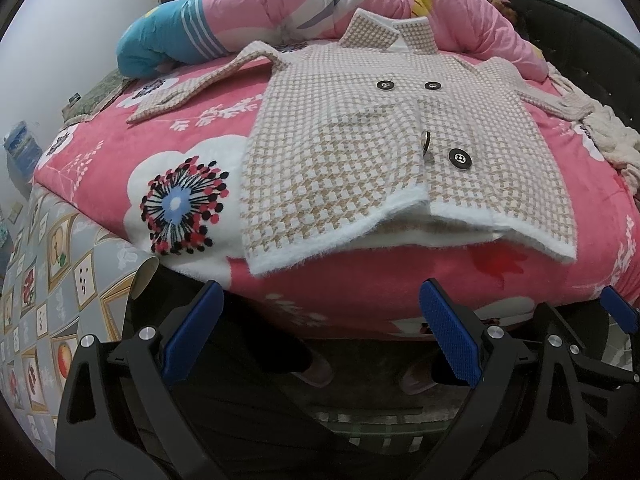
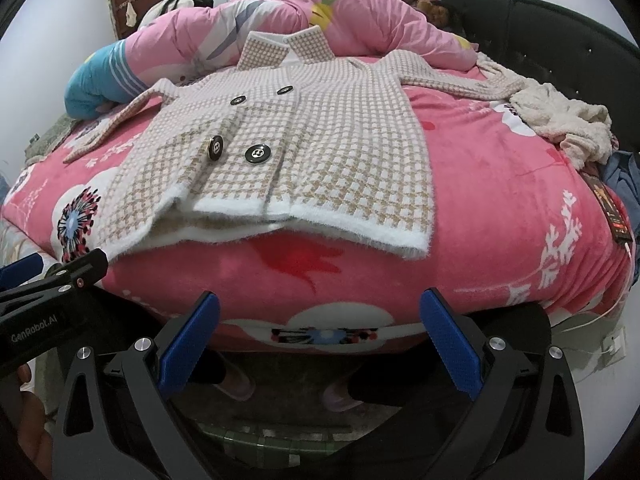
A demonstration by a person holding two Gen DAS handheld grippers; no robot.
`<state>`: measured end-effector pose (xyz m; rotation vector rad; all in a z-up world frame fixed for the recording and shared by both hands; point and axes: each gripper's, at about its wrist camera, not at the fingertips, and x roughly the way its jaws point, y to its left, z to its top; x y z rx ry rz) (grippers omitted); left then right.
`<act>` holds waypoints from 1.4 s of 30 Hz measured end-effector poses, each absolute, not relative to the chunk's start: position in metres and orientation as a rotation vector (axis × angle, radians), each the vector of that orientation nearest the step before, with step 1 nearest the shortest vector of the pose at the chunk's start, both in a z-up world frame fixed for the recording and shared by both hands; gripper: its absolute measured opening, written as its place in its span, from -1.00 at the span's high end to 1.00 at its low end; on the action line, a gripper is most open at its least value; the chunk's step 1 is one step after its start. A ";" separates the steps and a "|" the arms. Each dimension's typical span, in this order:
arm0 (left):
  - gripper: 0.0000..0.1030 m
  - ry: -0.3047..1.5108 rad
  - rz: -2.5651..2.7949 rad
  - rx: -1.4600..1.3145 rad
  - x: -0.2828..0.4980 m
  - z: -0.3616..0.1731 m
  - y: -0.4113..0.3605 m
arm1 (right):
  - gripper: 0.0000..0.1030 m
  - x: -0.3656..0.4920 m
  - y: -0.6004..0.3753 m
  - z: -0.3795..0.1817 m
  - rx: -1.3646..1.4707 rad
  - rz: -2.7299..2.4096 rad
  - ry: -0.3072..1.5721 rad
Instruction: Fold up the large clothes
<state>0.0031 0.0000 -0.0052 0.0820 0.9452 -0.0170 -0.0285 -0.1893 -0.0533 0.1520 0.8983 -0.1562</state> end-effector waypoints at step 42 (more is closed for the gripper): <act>-0.84 0.941 0.003 0.076 0.004 0.000 0.005 | -0.89 -0.028 -0.197 -0.048 0.160 -0.158 0.888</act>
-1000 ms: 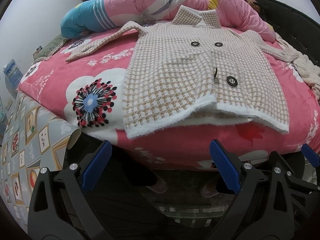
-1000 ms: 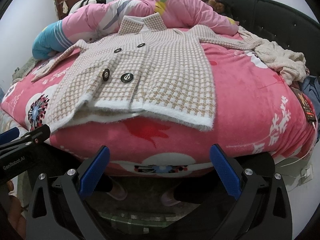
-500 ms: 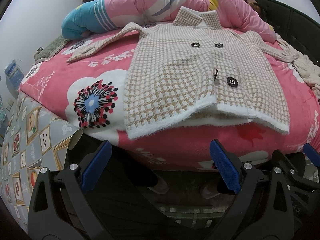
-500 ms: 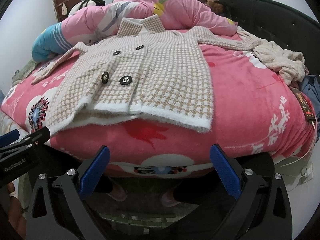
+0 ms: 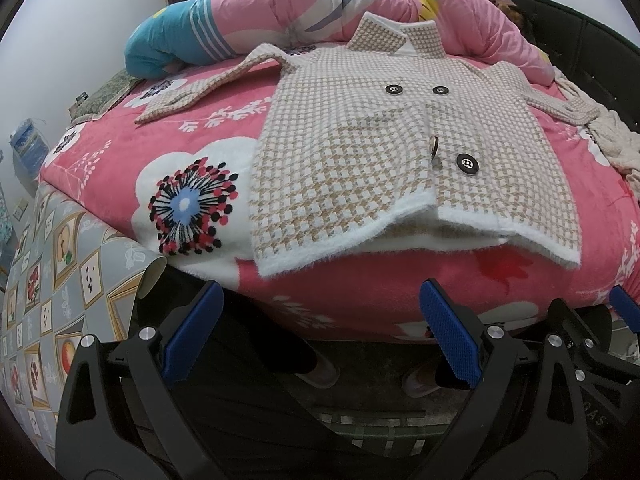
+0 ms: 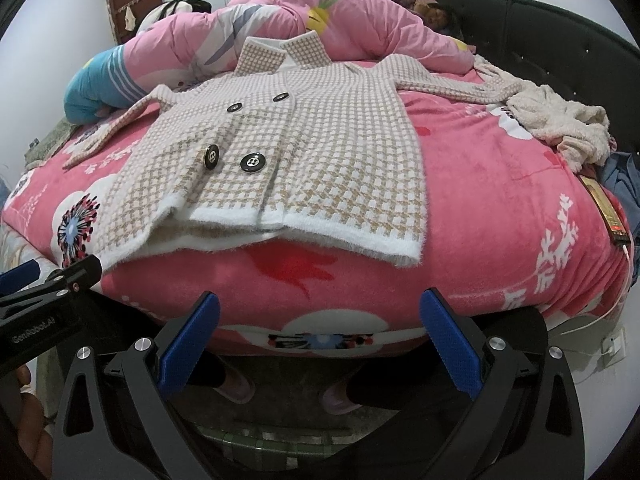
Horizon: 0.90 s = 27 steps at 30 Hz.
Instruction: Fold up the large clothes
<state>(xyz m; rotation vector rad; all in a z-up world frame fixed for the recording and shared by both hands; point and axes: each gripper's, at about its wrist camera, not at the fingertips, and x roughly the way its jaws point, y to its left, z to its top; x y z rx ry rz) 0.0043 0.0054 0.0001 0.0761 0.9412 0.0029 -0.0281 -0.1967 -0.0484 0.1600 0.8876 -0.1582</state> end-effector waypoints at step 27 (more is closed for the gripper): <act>-0.85 0.979 0.031 0.081 0.033 -0.021 0.026 | -0.89 -0.010 -0.205 -0.055 0.139 -0.226 0.898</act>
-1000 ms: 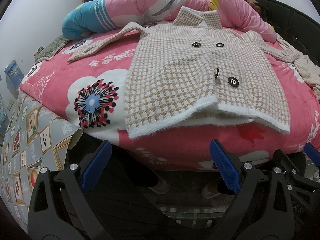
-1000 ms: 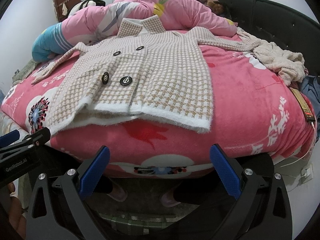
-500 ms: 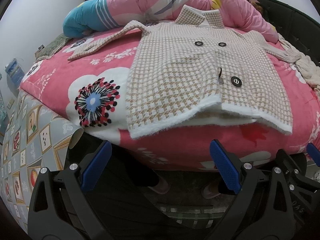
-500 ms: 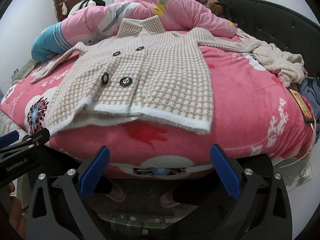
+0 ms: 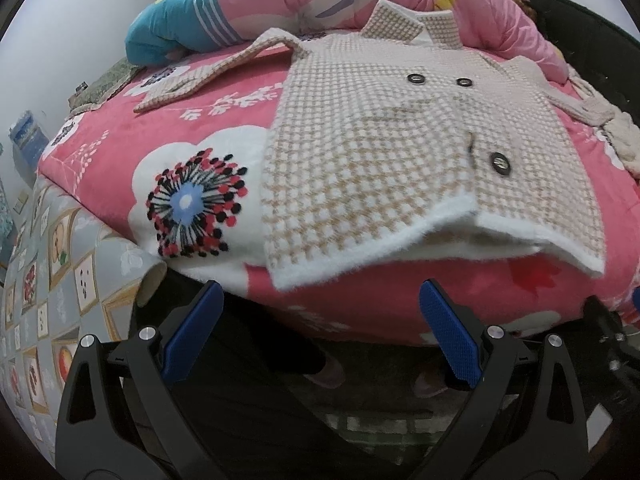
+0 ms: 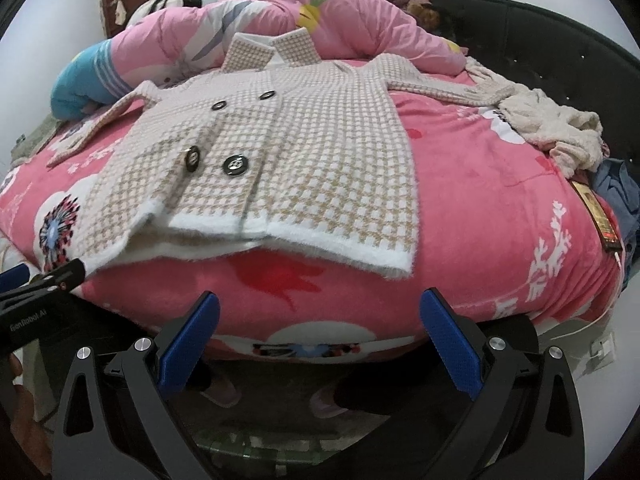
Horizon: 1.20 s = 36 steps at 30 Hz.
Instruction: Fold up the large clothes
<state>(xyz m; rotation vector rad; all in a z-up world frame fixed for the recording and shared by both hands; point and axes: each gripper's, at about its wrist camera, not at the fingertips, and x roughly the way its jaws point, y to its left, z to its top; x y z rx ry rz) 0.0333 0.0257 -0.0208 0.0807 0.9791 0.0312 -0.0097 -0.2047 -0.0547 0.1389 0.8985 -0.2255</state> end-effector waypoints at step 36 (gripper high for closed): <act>-0.87 1.010 0.014 0.011 0.195 -0.076 0.066 | -0.89 0.098 -0.316 -0.120 0.275 -0.150 0.904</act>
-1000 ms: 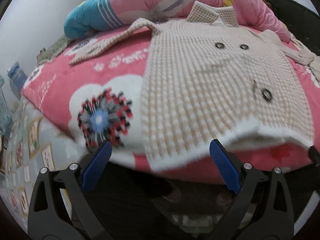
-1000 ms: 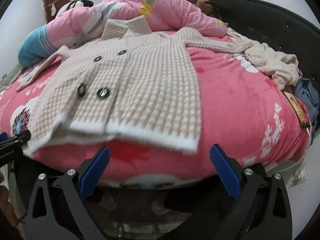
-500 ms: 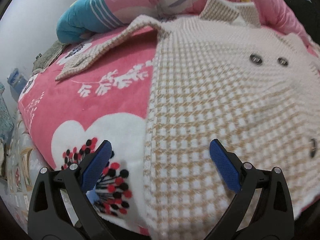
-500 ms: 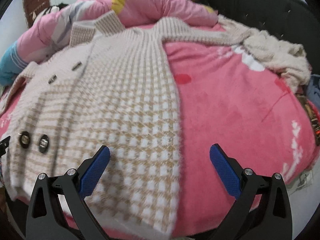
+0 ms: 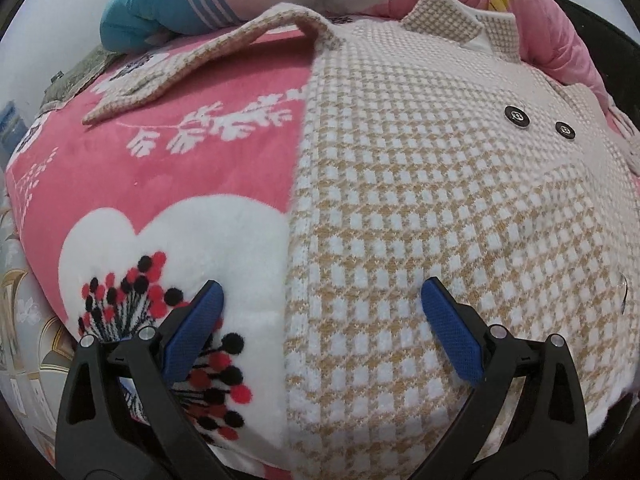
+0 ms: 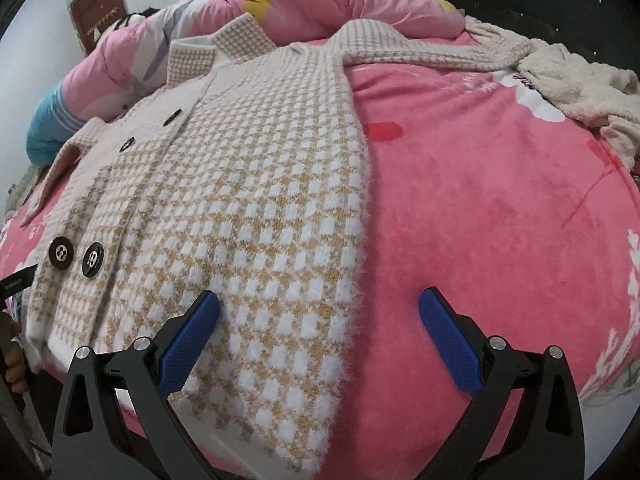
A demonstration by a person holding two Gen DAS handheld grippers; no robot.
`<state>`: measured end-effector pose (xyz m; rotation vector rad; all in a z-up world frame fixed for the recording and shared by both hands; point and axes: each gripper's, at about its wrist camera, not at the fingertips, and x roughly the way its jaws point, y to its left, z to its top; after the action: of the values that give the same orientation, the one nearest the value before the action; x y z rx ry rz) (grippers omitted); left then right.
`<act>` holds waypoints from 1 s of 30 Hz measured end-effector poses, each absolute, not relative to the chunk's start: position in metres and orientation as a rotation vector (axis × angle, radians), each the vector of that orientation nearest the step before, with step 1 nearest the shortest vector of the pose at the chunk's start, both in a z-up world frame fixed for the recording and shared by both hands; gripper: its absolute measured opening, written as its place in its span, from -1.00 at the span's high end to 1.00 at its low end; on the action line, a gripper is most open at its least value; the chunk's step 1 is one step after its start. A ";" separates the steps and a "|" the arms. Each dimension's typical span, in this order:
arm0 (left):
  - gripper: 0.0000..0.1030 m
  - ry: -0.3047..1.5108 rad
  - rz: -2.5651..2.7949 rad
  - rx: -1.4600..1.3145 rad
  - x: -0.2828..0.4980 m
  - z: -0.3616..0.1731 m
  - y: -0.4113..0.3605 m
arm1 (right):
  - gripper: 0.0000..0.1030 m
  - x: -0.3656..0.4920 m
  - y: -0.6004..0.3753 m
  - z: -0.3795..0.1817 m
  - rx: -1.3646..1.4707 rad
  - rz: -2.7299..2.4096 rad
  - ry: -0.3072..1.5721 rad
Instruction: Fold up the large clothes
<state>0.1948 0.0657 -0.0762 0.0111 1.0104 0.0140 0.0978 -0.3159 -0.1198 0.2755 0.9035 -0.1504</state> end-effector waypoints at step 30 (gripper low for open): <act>0.19 0.941 -0.315 -0.290 0.139 -0.074 0.101 | 0.37 0.074 -0.344 -0.124 0.605 0.151 0.917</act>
<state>0.1386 0.1013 -0.0738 -0.2900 0.9410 -0.3149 0.0743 -0.3441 -0.1237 0.6053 0.9174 0.1506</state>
